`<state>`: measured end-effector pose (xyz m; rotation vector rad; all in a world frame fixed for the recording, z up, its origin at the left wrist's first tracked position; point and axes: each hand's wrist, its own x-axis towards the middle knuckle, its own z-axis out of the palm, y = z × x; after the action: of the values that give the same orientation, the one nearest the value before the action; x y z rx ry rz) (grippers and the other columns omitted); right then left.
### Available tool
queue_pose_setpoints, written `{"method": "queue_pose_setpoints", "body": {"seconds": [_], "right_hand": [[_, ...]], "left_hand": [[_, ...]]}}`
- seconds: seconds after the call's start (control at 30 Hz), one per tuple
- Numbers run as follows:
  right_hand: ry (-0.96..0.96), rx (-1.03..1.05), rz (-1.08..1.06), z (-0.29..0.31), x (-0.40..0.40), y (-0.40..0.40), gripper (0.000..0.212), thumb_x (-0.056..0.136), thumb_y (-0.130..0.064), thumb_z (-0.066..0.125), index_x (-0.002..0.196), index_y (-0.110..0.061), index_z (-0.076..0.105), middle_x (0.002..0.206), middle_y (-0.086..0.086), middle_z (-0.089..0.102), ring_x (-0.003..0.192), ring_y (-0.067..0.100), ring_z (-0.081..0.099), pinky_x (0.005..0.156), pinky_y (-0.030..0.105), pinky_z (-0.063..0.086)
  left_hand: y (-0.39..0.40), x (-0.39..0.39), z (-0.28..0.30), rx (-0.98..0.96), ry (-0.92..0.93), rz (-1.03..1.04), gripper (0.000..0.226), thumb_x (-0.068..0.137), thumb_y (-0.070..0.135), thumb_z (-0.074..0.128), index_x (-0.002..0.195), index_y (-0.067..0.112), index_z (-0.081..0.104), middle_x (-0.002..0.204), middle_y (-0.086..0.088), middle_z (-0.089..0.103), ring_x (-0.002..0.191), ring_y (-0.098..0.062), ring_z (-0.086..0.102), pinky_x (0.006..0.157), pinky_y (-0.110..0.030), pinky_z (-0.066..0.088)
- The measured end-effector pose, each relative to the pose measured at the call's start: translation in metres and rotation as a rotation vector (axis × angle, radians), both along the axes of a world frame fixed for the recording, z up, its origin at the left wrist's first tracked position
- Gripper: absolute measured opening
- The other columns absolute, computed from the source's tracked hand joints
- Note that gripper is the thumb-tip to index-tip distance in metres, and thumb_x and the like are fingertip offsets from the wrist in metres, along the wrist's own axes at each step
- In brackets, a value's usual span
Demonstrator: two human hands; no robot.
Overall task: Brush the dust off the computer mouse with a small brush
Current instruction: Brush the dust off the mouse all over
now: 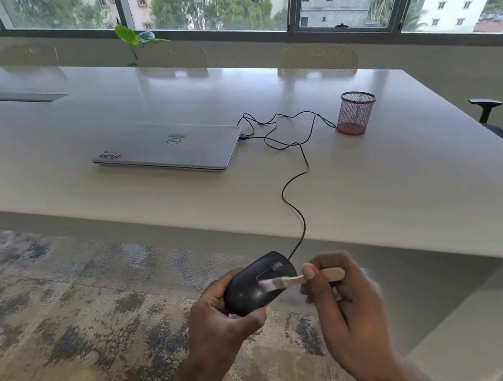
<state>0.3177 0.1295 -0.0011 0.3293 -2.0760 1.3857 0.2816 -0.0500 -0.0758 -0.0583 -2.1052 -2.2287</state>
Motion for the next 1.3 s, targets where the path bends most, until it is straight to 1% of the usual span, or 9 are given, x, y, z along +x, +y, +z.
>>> {"method": "queue_pose_setpoints", "body": {"seconds": [0.13, 0.2, 0.33, 0.5, 0.63, 0.73, 0.87, 1.13, 1.3], "right_hand": [[0.049, 0.145, -0.126, -0.002, -0.002, 0.008, 0.021, 0.103, -0.048, 0.046, 0.096, -0.031, 0.054, 0.065, -0.016, 0.056, 0.055, -0.003, 0.05, 0.051, 0.013, 0.036], [0.044, 0.178, -0.128, -0.005, 0.0, 0.005, 0.015, 0.102, -0.041, 0.049, 0.096, -0.028, 0.054, 0.07, -0.025, 0.052, 0.057, -0.01, 0.045, 0.056, 0.007, 0.031], [0.088, 0.145, -0.048, -0.01, 0.008, -0.011, 0.023, 0.106, -0.044, 0.044, 0.094, -0.026, 0.054, 0.069, -0.017, 0.053, 0.056, -0.004, 0.048, 0.055, 0.009, 0.034], [0.102, 0.074, 0.033, -0.012, 0.014, -0.024, 0.021, 0.105, -0.045, 0.048, 0.096, -0.029, 0.056, 0.071, -0.01, 0.063, 0.055, 0.003, 0.057, 0.048, 0.024, 0.046], [0.153, -0.02, -0.054, -0.01, 0.012, -0.015, 0.012, 0.104, -0.047, 0.049, 0.099, -0.04, 0.056, 0.069, -0.004, 0.062, 0.049, 0.014, 0.057, 0.042, 0.033, 0.043], [0.174, 0.034, -0.188, -0.01, 0.009, -0.004, 0.019, 0.105, -0.048, 0.045, 0.097, -0.035, 0.055, 0.067, -0.011, 0.061, 0.05, 0.015, 0.057, 0.048, 0.029, 0.045], [0.168, 0.109, -0.142, -0.015, 0.013, -0.011, 0.025, 0.106, -0.045, 0.043, 0.096, -0.026, 0.056, 0.075, -0.03, 0.048, 0.057, -0.008, 0.044, 0.058, 0.014, 0.037], [0.146, 0.136, -0.017, -0.017, 0.012, -0.028, 0.021, 0.107, -0.04, 0.045, 0.098, -0.024, 0.055, 0.081, -0.031, 0.046, 0.065, -0.016, 0.042, 0.065, 0.007, 0.036], [0.157, 0.133, 0.063, -0.02, 0.011, -0.035, 0.019, 0.106, -0.036, 0.047, 0.099, -0.021, 0.056, 0.076, -0.025, 0.052, 0.063, -0.014, 0.044, 0.066, 0.006, 0.035]], "left_hand": [[0.001, 0.002, 0.002, -0.043, 0.018, 0.066, 0.067, 0.047, 0.034, 0.089, 0.112, 0.029, 0.076, 0.094, -0.001, 0.083, 0.081, -0.018, 0.08, 0.061, -0.021, 0.061], [0.002, 0.002, 0.002, -0.045, 0.014, 0.085, 0.068, 0.047, 0.035, 0.09, 0.113, 0.027, 0.076, 0.096, -0.002, 0.082, 0.083, -0.019, 0.08, 0.064, -0.026, 0.063], [0.003, 0.0, -0.001, -0.022, -0.002, 0.07, 0.07, 0.051, 0.03, 0.09, 0.119, 0.019, 0.075, 0.1, -0.01, 0.082, 0.089, -0.027, 0.081, 0.072, -0.039, 0.066], [0.003, 0.0, 0.001, -0.044, 0.023, 0.072, 0.065, 0.051, 0.027, 0.084, 0.116, 0.021, 0.077, 0.095, -0.006, 0.083, 0.082, -0.02, 0.079, 0.063, -0.026, 0.06], [0.005, 0.0, 0.002, -0.099, 0.061, 0.079, 0.06, 0.051, 0.031, 0.088, 0.11, 0.025, 0.078, 0.093, -0.003, 0.083, 0.081, -0.02, 0.08, 0.065, -0.029, 0.064], [0.003, -0.001, 0.0, -0.117, 0.079, 0.098, 0.065, 0.05, 0.034, 0.09, 0.112, 0.022, 0.077, 0.094, -0.003, 0.083, 0.084, -0.022, 0.081, 0.068, -0.034, 0.067], [0.003, -0.002, -0.001, -0.137, 0.09, 0.115, 0.06, 0.051, 0.036, 0.092, 0.109, 0.027, 0.078, 0.092, 0.002, 0.083, 0.08, -0.018, 0.081, 0.06, -0.026, 0.063], [0.004, -0.003, 0.012, -0.139, 0.142, 0.098, 0.052, 0.051, 0.041, 0.09, 0.099, 0.054, 0.077, 0.089, 0.005, 0.082, 0.076, -0.011, 0.078, 0.062, -0.023, 0.062], [0.002, -0.006, 0.006, -0.185, 0.136, 0.105, 0.057, 0.047, 0.053, 0.092, 0.102, 0.044, 0.077, 0.094, -0.001, 0.082, 0.088, -0.023, 0.079, 0.076, -0.051, 0.066]]}}
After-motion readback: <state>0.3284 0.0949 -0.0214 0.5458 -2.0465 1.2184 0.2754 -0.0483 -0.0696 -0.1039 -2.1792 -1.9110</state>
